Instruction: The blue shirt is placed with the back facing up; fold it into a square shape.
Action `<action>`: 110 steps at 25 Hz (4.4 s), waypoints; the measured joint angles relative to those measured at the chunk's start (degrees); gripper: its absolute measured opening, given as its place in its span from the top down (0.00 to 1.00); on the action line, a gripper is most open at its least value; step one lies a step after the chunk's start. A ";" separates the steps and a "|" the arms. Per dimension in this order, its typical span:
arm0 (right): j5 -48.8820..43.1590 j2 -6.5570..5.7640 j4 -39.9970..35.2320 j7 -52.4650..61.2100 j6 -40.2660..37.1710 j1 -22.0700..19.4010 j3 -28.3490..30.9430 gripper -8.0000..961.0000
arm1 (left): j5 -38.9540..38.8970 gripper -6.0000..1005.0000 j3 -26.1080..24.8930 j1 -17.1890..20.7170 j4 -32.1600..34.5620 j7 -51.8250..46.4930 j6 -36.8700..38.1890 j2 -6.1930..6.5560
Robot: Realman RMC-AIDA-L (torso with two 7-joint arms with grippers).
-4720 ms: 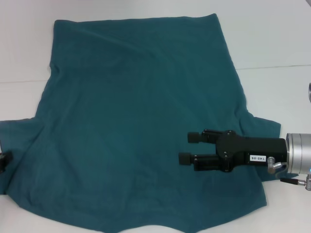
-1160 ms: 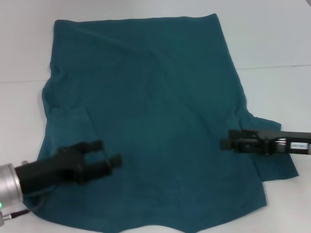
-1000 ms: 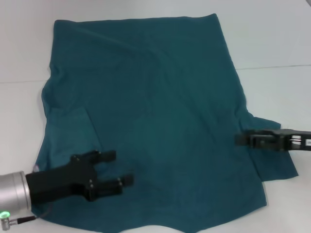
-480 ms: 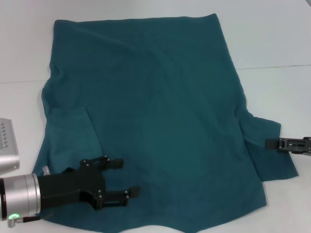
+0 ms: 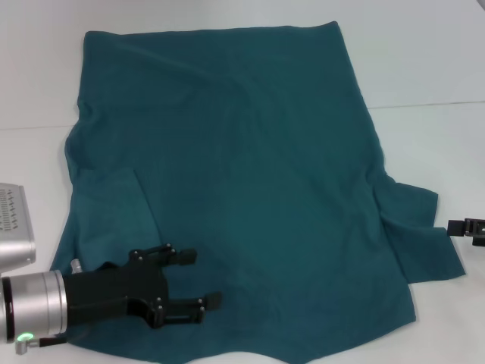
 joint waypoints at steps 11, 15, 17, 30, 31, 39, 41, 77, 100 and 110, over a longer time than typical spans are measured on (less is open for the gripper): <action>-0.60 1.92 0.58 0.18 4.04 1.50 -1.00 0.21 | 0.00 0.12 0.03 -0.10 -0.54 -0.20 -1.34 0.00; -1.38 2.65 0.76 0.24 5.54 2.02 -1.28 0.21 | -0.01 0.12 0.03 -0.10 -0.73 -0.22 -1.52 0.00; -2.19 3.07 1.23 0.28 6.39 2.51 -1.29 0.22 | -0.01 0.12 0.03 -0.10 -0.74 -0.23 -1.77 0.00; -3.77 4.92 1.47 -0.16 8.19 3.50 -0.42 0.63 | -0.01 0.12 -0.09 0.21 -0.62 -0.24 -2.27 0.09; -3.76 4.92 1.46 -0.20 8.20 3.44 -0.33 0.68 | -0.01 0.12 -0.08 0.23 -0.63 -0.24 -2.30 0.09; -3.70 5.45 1.41 -1.49 8.87 3.31 0.78 0.87 | -0.01 0.12 0.04 0.21 -0.75 -0.26 -2.32 0.01; -3.67 5.53 1.40 -2.15 8.93 3.27 2.00 0.91 | -0.01 0.12 0.03 0.23 -0.75 -0.31 -2.32 0.00; 3.03 6.02 1.49 -12.36 16.20 4.48 9.60 0.96 | -0.04 0.12 0.02 0.44 -1.81 -2.10 -2.06 -0.18; 4.24 11.98 9.17 -15.08 23.50 21.68 -1.05 0.83 | 0.00 0.12 0.02 -0.21 -1.74 -3.06 -3.31 0.09; 8.14 9.36 4.27 -12.92 16.97 13.60 -0.86 0.42 | 0.00 0.12 0.00 -0.21 -1.72 -4.07 -3.43 0.09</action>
